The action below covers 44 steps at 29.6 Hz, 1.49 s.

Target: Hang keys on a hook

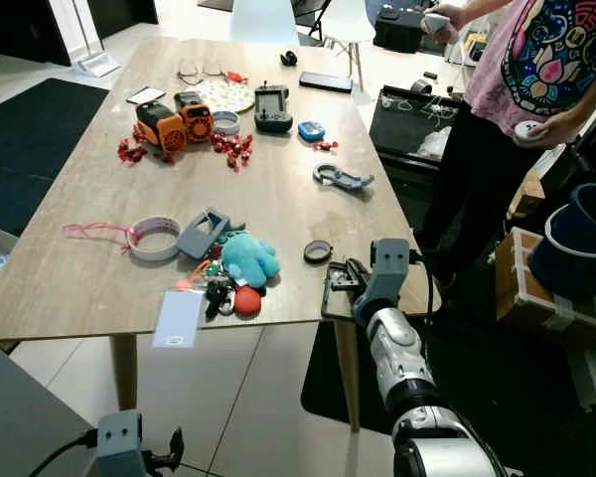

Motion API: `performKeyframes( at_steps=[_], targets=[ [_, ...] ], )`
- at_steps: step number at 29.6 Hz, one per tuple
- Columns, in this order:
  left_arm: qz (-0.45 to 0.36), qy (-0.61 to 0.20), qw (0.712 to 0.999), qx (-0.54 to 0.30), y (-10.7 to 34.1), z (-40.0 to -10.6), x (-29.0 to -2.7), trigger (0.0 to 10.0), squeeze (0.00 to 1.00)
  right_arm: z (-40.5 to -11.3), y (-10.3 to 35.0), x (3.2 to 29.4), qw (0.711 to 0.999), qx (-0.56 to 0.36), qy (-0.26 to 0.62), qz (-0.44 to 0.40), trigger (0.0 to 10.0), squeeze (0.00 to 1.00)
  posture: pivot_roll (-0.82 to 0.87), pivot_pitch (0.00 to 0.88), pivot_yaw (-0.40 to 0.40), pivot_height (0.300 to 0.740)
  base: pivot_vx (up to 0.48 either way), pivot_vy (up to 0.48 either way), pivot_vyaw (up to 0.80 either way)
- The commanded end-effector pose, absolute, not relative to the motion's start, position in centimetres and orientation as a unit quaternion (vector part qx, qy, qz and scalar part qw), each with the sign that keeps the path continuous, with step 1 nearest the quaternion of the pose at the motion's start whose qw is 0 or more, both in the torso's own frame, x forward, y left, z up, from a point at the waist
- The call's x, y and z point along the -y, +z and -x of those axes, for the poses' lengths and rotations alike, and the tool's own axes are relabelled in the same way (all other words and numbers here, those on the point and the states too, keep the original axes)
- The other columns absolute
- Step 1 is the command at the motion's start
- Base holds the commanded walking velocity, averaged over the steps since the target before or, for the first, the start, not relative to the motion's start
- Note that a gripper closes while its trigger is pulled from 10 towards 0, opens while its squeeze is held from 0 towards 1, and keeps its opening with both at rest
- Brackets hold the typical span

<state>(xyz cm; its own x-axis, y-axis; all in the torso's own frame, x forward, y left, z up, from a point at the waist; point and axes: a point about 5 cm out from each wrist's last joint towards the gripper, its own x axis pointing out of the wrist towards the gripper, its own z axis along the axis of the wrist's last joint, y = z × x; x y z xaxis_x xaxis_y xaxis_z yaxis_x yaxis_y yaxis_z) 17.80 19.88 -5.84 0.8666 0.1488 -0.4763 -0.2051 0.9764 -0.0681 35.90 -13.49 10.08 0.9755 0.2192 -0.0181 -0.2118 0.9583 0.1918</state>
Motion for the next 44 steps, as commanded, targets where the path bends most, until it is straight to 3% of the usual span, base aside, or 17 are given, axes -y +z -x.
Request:
performKeyframes(
  at_steps=[1,8,9,10,11,12,14,16,17,44],
  targets=[
    [0.062,0.09,0.961,-0.254,-6.25,-17.21,-19.64,10.0,0.0,-35.84,9.65,13.91,0.99,-0.032,0.102,-0.091,10.0,0.0,0.06,0.125,-0.079,0.74,0.0,0.0,0.0],
    [0.061,0.09,0.961,-0.255,-6.25,-17.18,-19.65,10.0,0.0,-35.86,9.68,14.04,0.99,-0.032,0.101,-0.092,10.0,0.0,0.06,0.125,-0.078,0.74,0.0,0.0,0.0],
    [0.061,0.09,0.961,-0.255,-6.25,-17.17,-19.66,10.0,0.0,-35.85,9.68,14.06,0.99,-0.031,0.101,-0.093,10.0,0.79,0.06,0.124,-0.079,0.74,0.0,0.0,0.0],
    [0.061,0.09,0.961,-0.255,-6.25,-17.16,-19.66,10.0,0.0,-35.85,9.68,14.08,0.99,-0.031,0.101,-0.094,10.0,0.79,0.06,0.124,-0.079,0.74,0.0,0.0,0.0],
    [0.061,0.09,0.961,-0.255,-6.25,-17.16,-19.67,10.0,0.0,-35.84,9.68,14.08,0.99,-0.031,0.101,-0.094,10.0,1.0,0.06,0.125,-0.078,0.74,0.0,0.0,0.0],
    [0.061,0.09,0.961,-0.255,-6.25,-17.16,-19.67,10.0,0.0,-35.84,9.68,14.08,0.99,-0.031,0.101,-0.094,10.0,0.98,0.06,0.125,-0.078,0.74,0.0,0.0,0.0],
    [0.061,0.09,0.961,-0.255,-6.25,-17.18,-19.65,10.0,0.0,-35.85,9.69,14.13,0.991,-0.03,0.098,-0.091,10.0,0.74,0.06,0.125,-0.078,0.74,0.0,0.0,0.0],
    [0.061,0.09,0.961,-0.255,-6.25,-17.19,-19.65,10.0,0.0,-35.85,9.68,14.14,0.991,-0.03,0.096,-0.09,10.0,0.09,0.06,0.126,-0.078,0.74,0.0,0.0,0.0],
    [0.061,0.09,0.961,-0.255,-6.24,-17.2,-19.65,10.0,0.0,-35.86,9.67,14.13,0.991,-0.031,0.096,-0.09,10.0,0.0,0.06,0.126,-0.078,0.74,0.0,0.0,0.0],
    [0.062,0.091,0.961,-0.255,-6.26,-17.13,-19.64,10.0,0.0,-36.36,9.96,13.9,0.991,-0.038,0.096,-0.086,10.0,0.0,0.07,0.127,-0.082,0.74,0.0,0.0,0.0]
  ],
)
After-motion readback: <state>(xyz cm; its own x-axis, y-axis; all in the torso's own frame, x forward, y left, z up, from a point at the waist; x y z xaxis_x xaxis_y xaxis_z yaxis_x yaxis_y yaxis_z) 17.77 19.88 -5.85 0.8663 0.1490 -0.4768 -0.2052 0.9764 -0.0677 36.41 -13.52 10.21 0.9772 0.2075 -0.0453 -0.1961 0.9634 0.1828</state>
